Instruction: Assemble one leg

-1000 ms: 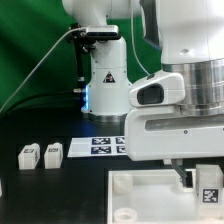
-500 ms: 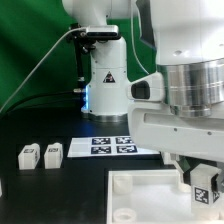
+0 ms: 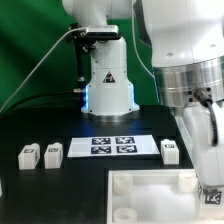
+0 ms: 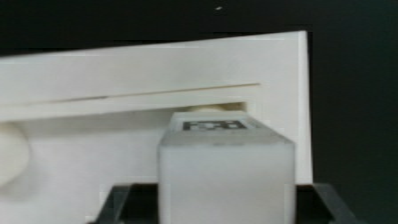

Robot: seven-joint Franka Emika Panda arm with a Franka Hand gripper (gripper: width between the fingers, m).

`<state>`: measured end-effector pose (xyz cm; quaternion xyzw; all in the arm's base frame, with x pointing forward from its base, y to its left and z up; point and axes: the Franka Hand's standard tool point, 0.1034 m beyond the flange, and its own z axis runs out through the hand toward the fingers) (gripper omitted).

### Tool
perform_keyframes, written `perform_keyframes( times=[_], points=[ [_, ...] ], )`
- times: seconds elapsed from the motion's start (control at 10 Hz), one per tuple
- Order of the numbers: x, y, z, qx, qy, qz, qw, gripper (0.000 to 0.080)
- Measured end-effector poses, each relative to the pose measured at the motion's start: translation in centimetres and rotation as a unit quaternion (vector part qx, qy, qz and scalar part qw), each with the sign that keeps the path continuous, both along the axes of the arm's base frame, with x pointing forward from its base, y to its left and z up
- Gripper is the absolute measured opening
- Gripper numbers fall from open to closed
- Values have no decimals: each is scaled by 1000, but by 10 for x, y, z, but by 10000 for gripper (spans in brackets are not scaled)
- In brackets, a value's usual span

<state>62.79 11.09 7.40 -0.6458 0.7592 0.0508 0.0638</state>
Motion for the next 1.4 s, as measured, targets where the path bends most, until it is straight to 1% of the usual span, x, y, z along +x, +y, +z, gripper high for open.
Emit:
perform_keyframes(
  times=[0.2, 0.3, 0.4, 0.5, 0.6, 0.7, 0.9, 1.0, 1.1, 1.3, 1.4],
  points=[
    [0, 0, -1, 0, -1, 12, 1000, 295],
    [-1, 0, -1, -1, -5, 37, 999, 509],
    [-2, 5, -2, -14, -8, 79, 997, 509],
    [-3, 9, -2, -27, -17, 158, 987, 628],
    [-2, 10, 0, -47, -30, 276, 960, 644],
    [-2, 10, 0, -48, -35, 318, 946, 644],
    [-1, 9, 0, -49, -48, 428, 901, 649],
    [-2, 8, -1, -54, -54, 507, 859, 649],
    [-2, 7, -2, -60, -60, 598, 797, 649],
    [-1, 9, -1, -59, -76, 718, 689, 649],
    [0, 9, 0, -59, -79, 739, 667, 649]
  ],
)
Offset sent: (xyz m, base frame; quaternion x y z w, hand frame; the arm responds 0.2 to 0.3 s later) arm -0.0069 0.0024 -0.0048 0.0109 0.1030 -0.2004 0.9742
